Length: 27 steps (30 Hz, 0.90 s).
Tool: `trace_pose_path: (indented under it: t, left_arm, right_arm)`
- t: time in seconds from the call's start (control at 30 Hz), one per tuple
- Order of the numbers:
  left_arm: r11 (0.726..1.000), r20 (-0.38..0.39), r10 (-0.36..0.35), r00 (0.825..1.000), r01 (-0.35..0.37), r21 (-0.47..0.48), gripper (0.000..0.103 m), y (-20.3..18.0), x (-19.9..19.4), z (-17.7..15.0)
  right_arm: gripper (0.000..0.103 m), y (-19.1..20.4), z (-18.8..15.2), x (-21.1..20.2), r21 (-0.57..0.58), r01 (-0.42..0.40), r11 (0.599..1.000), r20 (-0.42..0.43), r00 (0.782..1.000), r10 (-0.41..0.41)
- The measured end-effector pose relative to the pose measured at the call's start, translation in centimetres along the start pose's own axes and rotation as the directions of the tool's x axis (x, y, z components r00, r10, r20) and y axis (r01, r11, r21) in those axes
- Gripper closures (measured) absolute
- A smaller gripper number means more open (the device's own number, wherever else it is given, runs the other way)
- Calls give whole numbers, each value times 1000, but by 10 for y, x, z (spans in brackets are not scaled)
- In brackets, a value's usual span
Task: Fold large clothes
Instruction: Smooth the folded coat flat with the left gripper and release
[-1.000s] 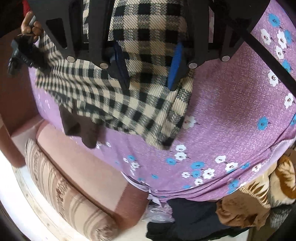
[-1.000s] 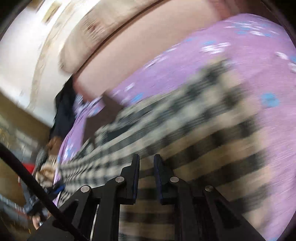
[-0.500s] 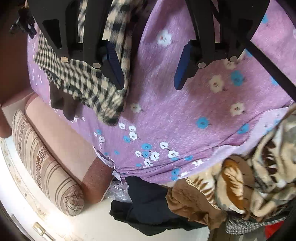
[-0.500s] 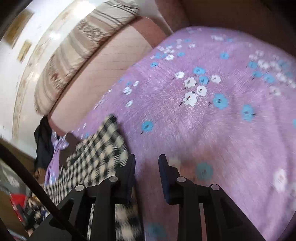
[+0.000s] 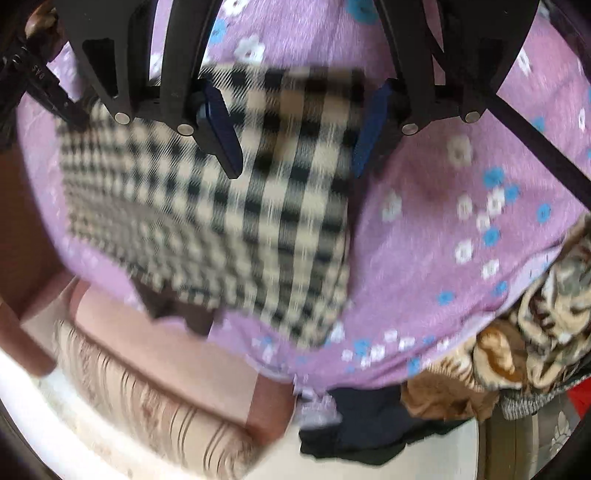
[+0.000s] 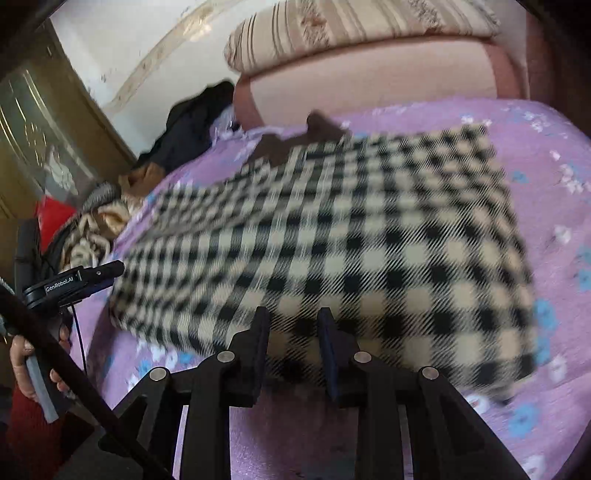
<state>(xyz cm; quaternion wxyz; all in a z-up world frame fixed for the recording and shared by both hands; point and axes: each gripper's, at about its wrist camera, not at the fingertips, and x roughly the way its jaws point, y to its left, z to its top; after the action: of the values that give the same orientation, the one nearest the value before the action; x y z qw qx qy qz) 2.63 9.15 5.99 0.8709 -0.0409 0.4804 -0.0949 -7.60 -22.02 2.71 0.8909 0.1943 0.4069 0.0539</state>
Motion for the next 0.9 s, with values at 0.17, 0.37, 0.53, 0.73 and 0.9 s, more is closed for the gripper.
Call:
trace_pose_path:
  t: [0.17,0.37,0.53,0.73,0.9]
  left_arm:
    - [996,-61,79,995,-81,-33,42,18,17,-16]
    - [989,-39,98,994,-102,-106,41,46,6,-13]
    - [977,21,173,985,-169,-126,41,57,-12,-4]
    - [964,77,248,966,-238,-115,41,62,-23,4]
    - [968,110,250,962,-244,-64,41,48,-28,6]
  right_arm:
    - [75,-30,-5,-3,35,83,996,-4,997,-83]
    - [76,-66,3,-30,148,121,981,25,992,-126]
    - [65,-60,7,-54,128,234,964,101,964,-247]
    - [63,-29,5,-69,49,251,967,178,950,-256]
    - [55,25,-4,-52,-136,248,959,172,959,-224]
